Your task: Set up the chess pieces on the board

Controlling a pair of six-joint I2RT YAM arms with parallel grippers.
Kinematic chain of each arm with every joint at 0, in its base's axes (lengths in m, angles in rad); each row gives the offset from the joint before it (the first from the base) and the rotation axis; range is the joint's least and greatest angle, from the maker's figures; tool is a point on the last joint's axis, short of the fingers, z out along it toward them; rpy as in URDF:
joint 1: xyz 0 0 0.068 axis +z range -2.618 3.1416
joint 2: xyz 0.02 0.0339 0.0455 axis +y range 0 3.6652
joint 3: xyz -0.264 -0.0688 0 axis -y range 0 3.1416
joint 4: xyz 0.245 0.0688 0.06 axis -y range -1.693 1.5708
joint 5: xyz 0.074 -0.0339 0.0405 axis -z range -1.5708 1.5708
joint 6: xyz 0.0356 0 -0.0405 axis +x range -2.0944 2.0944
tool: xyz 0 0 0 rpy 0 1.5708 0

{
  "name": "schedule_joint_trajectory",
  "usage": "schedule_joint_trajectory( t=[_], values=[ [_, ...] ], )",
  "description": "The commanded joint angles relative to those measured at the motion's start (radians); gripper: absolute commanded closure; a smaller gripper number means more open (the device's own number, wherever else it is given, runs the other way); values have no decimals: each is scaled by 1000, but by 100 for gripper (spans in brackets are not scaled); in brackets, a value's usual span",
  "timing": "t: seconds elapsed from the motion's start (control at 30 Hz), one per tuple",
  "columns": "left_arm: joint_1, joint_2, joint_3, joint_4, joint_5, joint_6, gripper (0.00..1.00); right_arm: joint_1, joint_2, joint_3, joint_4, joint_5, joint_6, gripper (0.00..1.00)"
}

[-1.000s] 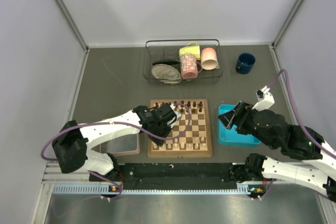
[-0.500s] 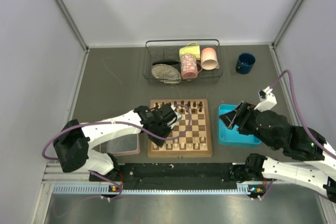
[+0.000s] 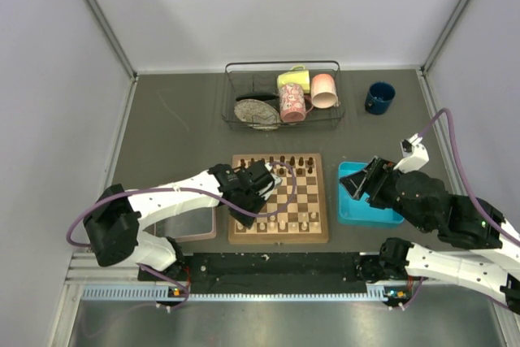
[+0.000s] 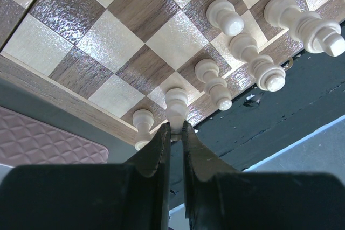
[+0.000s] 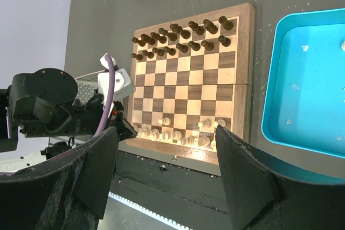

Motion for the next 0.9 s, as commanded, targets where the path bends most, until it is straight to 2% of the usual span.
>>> schedule_joint_trajectory(
  t=[0.0,0.3,0.53,0.87],
  values=[
    [-5,3,0,14,4,5,98,3,-2,6,1,23,3,28],
    [-5,3,2,13,6,8,81,3,5,8,1,18,1,28],
    [-5,-2,5,14,3,10,76,2,7,8,1,10,-2,27],
    [-5,-16,8,26,15,4,75,3,8,6,1,9,-2,27]
  ],
)
